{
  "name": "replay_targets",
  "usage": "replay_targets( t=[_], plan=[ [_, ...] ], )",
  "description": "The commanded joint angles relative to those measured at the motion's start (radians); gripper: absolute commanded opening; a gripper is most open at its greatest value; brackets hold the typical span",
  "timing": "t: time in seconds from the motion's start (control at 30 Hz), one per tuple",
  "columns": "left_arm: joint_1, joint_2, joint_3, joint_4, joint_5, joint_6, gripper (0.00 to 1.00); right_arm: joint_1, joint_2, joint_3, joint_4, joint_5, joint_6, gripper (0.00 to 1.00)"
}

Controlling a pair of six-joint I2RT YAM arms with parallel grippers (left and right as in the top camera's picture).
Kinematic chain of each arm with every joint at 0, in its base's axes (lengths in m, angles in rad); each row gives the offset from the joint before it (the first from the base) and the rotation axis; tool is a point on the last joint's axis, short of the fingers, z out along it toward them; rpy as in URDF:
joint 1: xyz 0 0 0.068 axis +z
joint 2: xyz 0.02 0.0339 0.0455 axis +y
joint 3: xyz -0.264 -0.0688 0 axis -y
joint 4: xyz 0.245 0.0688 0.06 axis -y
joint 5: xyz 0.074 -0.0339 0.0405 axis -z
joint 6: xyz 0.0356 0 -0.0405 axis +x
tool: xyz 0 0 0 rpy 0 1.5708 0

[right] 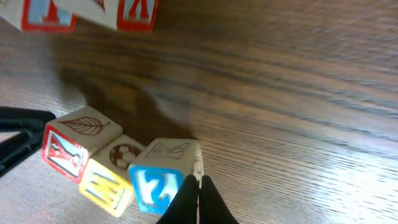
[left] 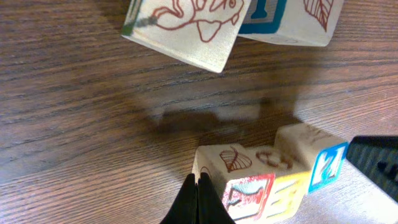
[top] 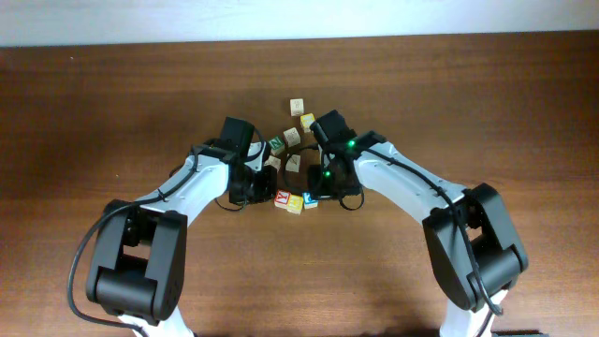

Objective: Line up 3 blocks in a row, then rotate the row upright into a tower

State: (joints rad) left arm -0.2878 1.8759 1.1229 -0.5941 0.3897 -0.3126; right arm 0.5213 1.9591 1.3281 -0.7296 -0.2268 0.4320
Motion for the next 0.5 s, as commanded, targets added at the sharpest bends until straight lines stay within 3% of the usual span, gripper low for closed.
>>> replay_targets(
  t=[0.0,0.3,0.47],
  plan=[
    [-0.002,0.009,-0.011,-0.001,0.015,0.016,0.00,0.015,0.028,-0.010,-0.006,-0.005,-0.041,0.05],
    [-0.002,0.009,-0.011,-0.002,0.015,0.016,0.00,-0.006,0.028,0.015,-0.121,-0.010,-0.049,0.04],
    [-0.002,0.009,-0.011,-0.030,0.018,0.015,0.00,-0.003,0.015,0.015,-0.198,-0.161,-0.032,0.04]
  ],
)
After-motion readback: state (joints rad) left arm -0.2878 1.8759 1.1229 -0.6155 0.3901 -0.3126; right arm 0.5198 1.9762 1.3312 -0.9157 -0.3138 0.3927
